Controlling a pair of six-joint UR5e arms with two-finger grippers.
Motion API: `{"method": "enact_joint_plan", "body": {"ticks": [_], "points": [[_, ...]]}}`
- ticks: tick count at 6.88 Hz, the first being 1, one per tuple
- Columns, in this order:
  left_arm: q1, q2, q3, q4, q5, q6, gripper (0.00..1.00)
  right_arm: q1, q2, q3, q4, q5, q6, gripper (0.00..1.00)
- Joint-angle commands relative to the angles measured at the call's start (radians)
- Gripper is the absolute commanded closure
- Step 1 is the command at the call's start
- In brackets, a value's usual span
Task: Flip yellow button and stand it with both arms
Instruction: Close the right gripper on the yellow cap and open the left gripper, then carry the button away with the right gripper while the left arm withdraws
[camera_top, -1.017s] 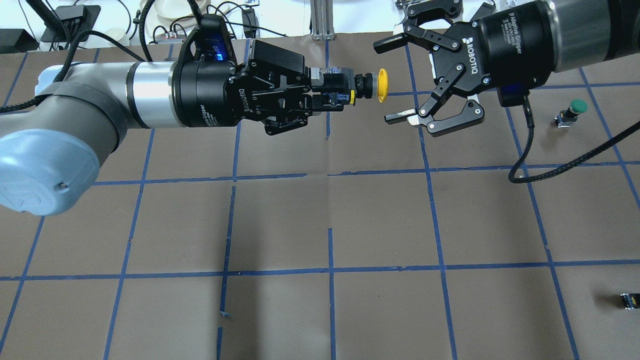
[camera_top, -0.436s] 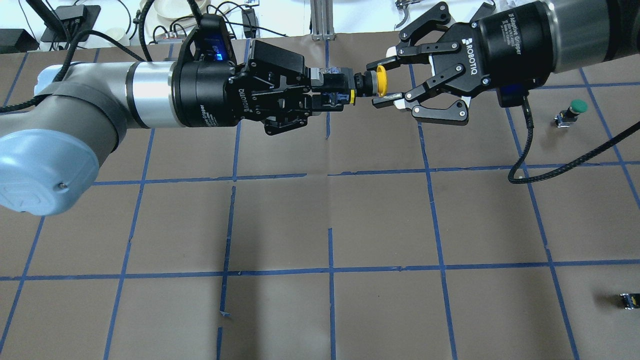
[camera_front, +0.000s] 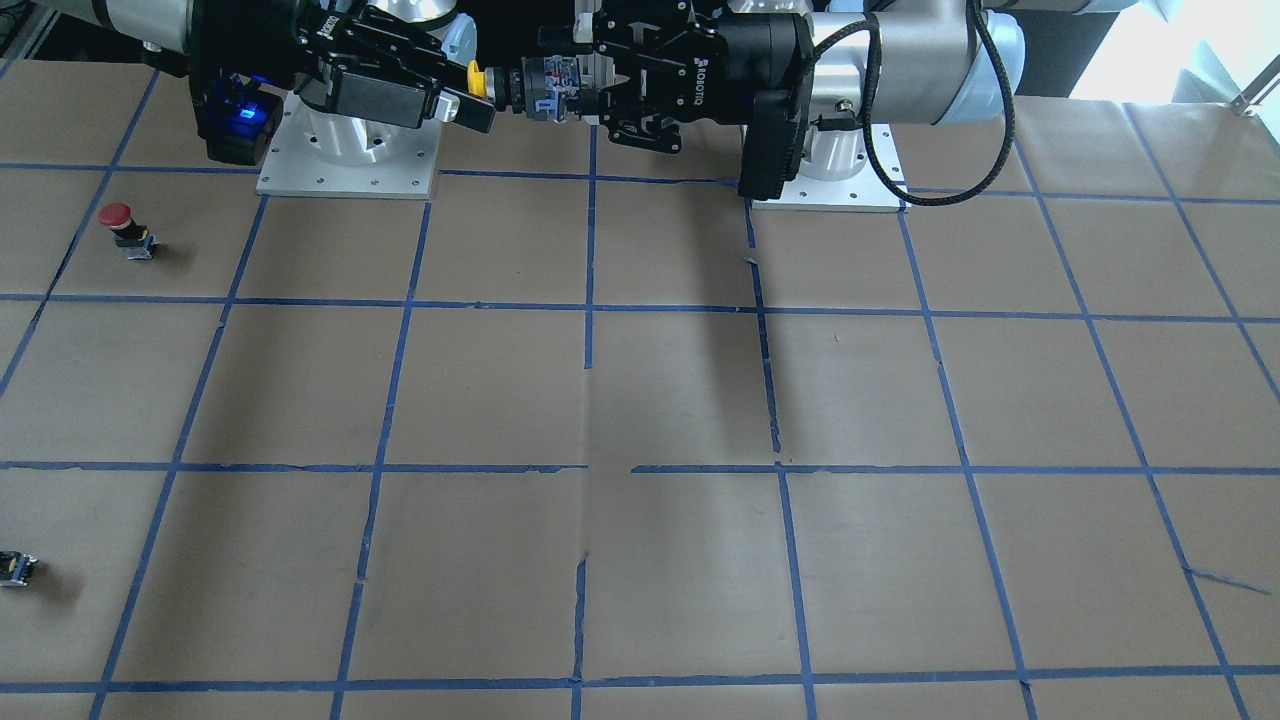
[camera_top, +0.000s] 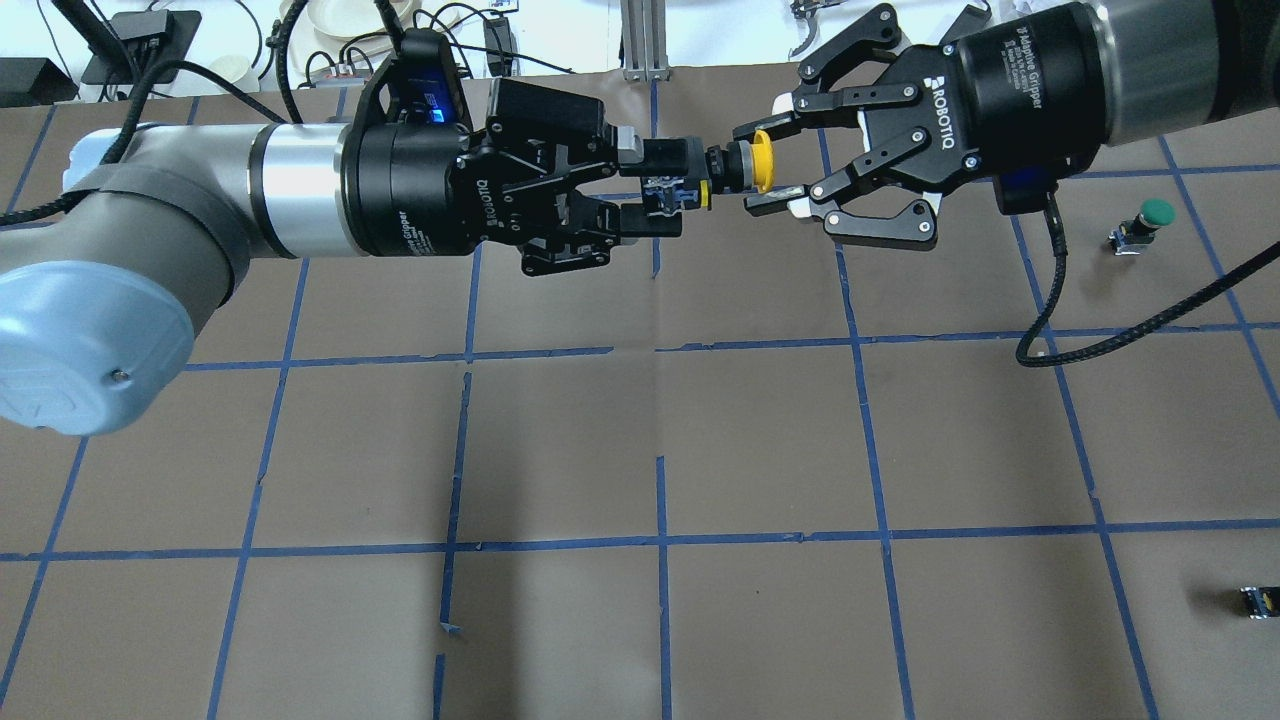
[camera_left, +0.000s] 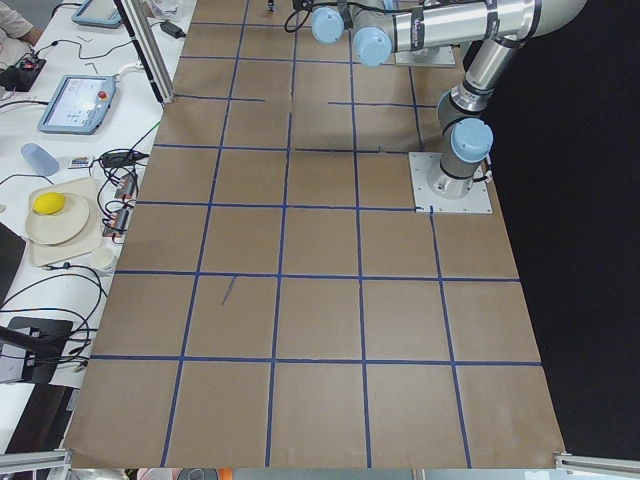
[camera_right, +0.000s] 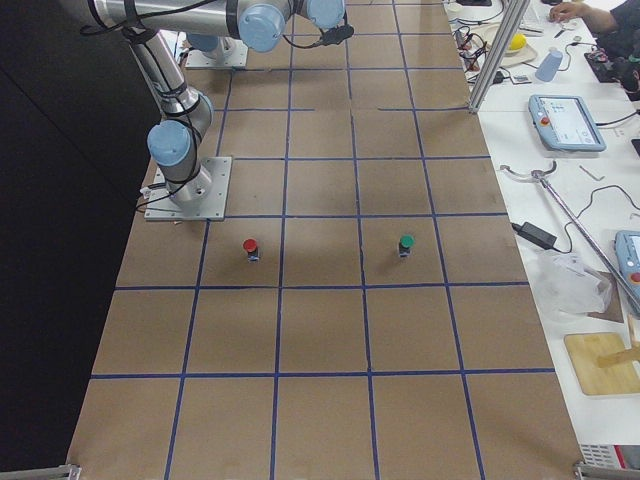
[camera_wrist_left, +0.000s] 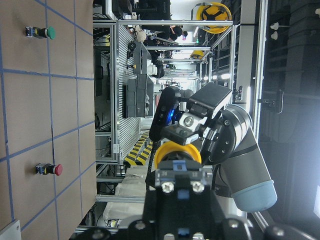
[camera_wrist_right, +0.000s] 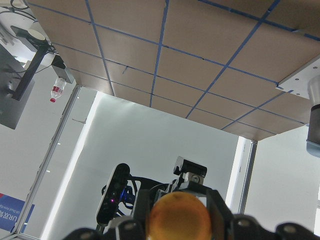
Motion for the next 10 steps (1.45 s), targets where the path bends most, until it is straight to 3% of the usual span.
{"method": "enact_joint_plan", "body": {"ticks": [1, 2, 3, 4, 6, 7, 8, 9, 10], "points": [[0.002, 0.007, 0.003, 0.000, 0.004, -0.001, 0.11, -0.013, 0.002, -0.004, -0.010, -0.013, -0.004, 0.76], [0.005, 0.007, 0.015, 0.002, 0.065, 0.000, 0.11, -0.033, 0.002, -0.005, -0.036, -0.095, -0.022, 0.76], [0.018, 0.000, 0.018, 0.003, 0.178, -0.003, 0.11, -0.071, 0.003, 0.001, -0.092, -0.237, -0.039, 0.76], [0.032, -0.008, 0.009, 0.031, 0.216, 0.002, 0.11, -0.102, 0.002, -0.001, -0.093, -0.308, -0.099, 0.76], [0.043, -0.060, 0.030, 0.105, 0.487, -0.009, 0.11, -0.154, 0.009, 0.001, -0.105, -0.501, -0.397, 0.76], [0.057, -0.086, 0.061, 0.136, 0.627, -0.013, 0.11, -0.190, 0.029, 0.004, -0.102, -0.694, -0.622, 0.76], [0.084, -0.104, 0.114, 0.137, 0.808, -0.017, 0.11, -0.261, 0.037, 0.034, -0.104, -0.741, -0.735, 0.76], [0.100, -0.120, 0.183, 0.137, 0.983, -0.018, 0.09, -0.343, 0.045, 0.103, -0.152, -0.830, -0.918, 0.77], [0.101, -0.144, 0.255, 0.137, 1.188, -0.018, 0.08, -0.382, 0.048, 0.180, -0.335, -0.919, -1.000, 0.77]]}}
